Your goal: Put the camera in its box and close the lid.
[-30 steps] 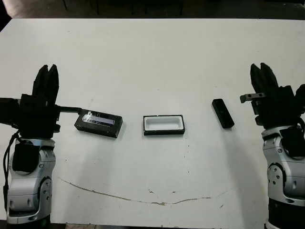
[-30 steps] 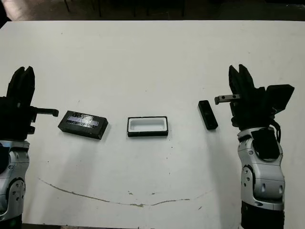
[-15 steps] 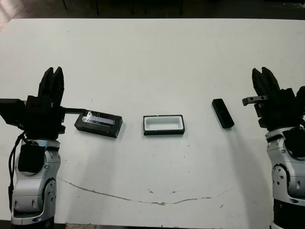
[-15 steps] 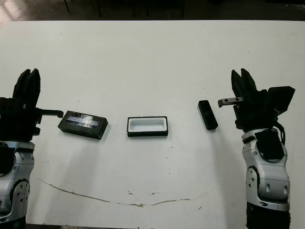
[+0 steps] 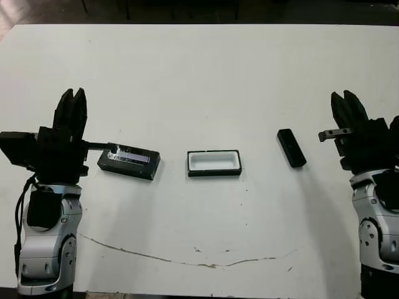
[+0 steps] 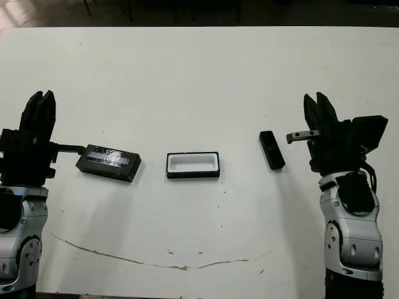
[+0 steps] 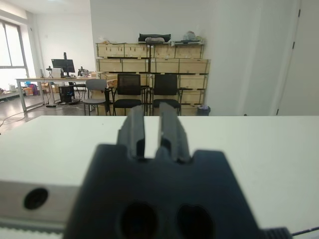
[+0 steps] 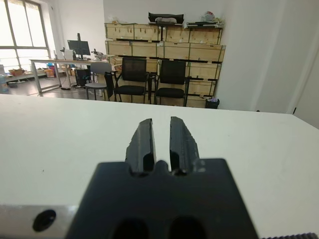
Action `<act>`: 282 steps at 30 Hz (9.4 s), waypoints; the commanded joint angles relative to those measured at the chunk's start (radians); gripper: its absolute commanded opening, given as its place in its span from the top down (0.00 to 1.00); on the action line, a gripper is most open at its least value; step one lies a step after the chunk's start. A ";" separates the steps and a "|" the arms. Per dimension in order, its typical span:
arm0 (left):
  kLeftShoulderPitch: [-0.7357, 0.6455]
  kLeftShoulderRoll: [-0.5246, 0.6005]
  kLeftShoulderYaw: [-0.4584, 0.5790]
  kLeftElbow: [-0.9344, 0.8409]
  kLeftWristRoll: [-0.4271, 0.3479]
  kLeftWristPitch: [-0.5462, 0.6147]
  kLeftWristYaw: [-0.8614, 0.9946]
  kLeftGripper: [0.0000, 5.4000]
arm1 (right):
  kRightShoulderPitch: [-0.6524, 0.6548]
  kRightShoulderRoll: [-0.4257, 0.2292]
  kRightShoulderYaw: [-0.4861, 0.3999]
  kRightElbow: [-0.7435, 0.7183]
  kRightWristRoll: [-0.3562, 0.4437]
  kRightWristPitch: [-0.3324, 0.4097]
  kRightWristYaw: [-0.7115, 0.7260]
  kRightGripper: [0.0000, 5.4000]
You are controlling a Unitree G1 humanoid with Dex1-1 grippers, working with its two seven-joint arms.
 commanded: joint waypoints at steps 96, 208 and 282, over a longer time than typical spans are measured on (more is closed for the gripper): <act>0.073 -0.009 -0.016 0.004 0.004 0.000 -0.032 1.00 | 0.102 0.031 0.115 -0.089 -0.030 0.553 -0.071 0.97; 0.094 -0.031 -0.036 -0.076 0.041 0.113 0.025 1.00 | -0.488 -0.310 0.550 0.443 -0.053 0.180 1.021 0.99; 0.097 -0.018 -0.015 -0.062 0.068 0.081 0.002 1.00 | -0.159 -0.115 0.150 -0.072 0.088 0.234 0.331 0.28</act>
